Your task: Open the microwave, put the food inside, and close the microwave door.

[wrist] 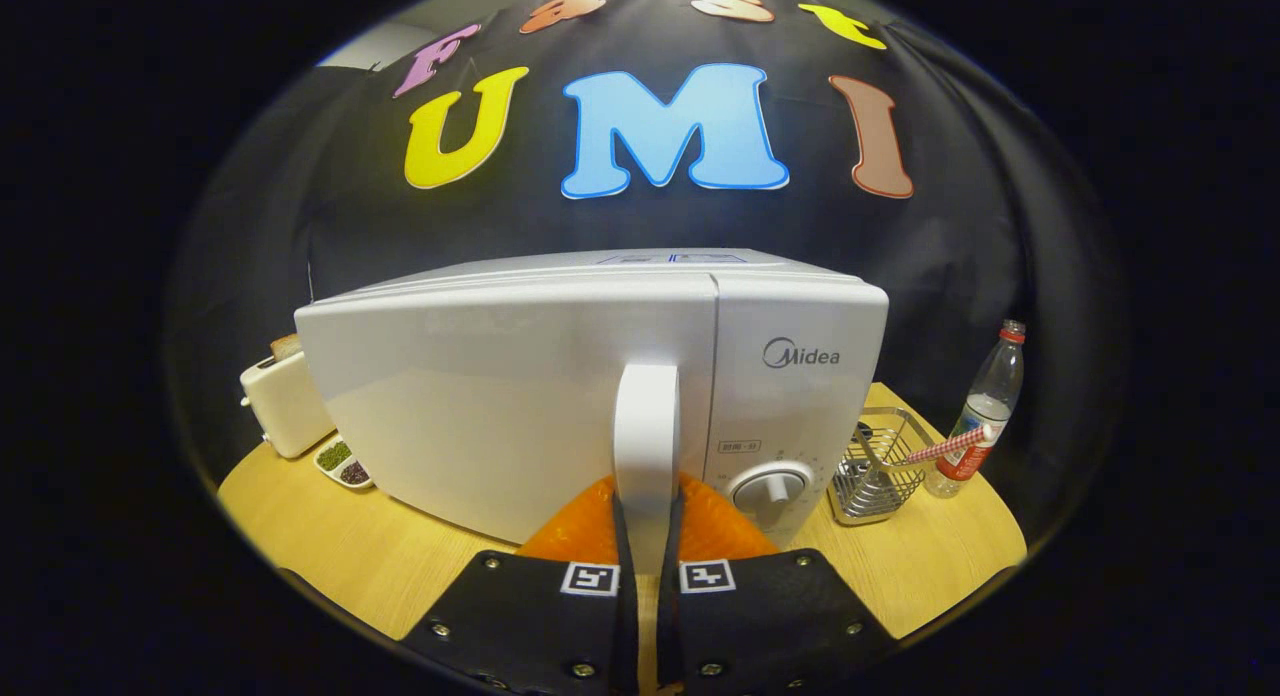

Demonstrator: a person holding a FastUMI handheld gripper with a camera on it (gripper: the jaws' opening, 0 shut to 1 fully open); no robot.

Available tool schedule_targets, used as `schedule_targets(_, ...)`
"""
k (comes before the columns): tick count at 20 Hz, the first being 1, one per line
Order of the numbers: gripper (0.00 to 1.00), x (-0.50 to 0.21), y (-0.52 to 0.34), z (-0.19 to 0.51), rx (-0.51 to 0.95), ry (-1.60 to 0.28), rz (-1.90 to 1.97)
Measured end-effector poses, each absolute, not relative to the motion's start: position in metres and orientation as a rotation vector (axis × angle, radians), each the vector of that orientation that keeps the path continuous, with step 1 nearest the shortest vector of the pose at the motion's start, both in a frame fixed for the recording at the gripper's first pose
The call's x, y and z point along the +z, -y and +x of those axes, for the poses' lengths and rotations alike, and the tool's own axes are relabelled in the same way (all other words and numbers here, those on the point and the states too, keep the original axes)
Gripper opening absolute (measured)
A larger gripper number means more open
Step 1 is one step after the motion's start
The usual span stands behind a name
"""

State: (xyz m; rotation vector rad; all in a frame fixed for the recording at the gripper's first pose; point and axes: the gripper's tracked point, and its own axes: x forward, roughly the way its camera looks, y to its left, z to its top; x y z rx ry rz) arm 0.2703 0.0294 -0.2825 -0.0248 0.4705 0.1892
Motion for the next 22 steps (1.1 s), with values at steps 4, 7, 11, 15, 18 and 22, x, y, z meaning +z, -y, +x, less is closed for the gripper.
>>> schedule_targets(4, 0.07, -0.281, -0.029, 0.269, 0.167, -0.488, -0.015)
schedule_targets(7, 0.07, -0.282, -0.029, 0.268, 0.149, -0.497, -0.006)
schedule_targets(11, 0.08, -0.278, -0.033, 0.244, 0.143, -0.475, -0.051)
schedule_targets(15, 0.07, -0.278, -0.036, 0.221, 0.112, -0.5, -0.037)
schedule_targets(18, 0.09, -0.276, -0.042, 0.201, 0.124, -0.522, -0.031)
schedule_targets(22, 0.21, -0.272, -0.055, 0.167, 0.147, -0.538, -0.01)
